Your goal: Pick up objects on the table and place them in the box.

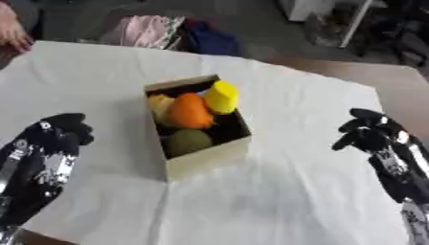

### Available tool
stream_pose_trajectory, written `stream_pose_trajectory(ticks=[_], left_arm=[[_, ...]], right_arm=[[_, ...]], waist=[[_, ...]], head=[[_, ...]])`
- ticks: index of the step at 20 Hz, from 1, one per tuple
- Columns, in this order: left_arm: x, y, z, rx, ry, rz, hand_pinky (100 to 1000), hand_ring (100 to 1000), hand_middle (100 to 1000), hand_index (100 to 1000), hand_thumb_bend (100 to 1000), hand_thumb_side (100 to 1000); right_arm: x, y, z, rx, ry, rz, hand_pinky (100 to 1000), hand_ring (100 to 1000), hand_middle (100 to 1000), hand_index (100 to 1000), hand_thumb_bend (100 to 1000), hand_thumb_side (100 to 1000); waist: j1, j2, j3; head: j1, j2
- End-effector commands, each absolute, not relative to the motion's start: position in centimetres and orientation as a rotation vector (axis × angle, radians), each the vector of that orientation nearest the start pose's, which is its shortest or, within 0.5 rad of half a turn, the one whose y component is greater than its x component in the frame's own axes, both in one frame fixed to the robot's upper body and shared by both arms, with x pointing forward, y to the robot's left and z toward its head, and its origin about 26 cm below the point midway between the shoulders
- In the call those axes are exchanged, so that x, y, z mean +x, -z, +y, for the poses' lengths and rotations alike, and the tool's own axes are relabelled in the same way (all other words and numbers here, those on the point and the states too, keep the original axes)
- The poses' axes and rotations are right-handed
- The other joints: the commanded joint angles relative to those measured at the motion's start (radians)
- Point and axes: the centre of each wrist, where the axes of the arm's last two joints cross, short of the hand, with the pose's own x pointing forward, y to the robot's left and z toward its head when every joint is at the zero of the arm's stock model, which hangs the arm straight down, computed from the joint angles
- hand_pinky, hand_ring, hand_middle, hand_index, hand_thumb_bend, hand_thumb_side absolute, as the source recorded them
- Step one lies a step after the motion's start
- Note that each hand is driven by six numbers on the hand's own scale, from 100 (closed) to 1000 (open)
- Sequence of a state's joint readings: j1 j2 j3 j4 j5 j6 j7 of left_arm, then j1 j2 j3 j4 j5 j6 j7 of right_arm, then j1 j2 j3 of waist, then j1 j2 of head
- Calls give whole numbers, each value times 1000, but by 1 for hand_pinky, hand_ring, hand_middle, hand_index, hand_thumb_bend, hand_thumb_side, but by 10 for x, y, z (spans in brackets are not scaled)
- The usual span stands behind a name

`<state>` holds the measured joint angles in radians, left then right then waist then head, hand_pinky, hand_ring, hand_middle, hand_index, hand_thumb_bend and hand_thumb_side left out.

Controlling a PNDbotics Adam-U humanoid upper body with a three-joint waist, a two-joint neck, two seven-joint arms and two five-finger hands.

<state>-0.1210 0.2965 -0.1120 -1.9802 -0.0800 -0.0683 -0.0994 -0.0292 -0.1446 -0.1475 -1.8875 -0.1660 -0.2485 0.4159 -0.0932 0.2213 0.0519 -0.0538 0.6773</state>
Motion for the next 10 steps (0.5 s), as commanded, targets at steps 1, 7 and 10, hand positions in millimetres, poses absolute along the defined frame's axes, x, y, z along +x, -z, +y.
stream_pose_trajectory(ticks=[1,7,10], left_arm=[[278,-141,246,86,558,-2124,698,650,627,801,100,575],[278,-141,244,78,562,-2126,698,648,625,798,100,577],[278,-142,244,78,564,-2126,698,646,622,796,100,579]], right_arm=[[270,-99,-302,128,-389,-2169,567,530,600,826,100,605],[269,-100,-301,131,-385,-2172,566,528,593,825,100,601],[269,-99,-301,129,-384,-2170,567,528,592,825,100,600]], waist=[[21,-27,-4],[23,-20,-7],[23,-18,-7]], head=[[19,15],[31,18],[32,19]])
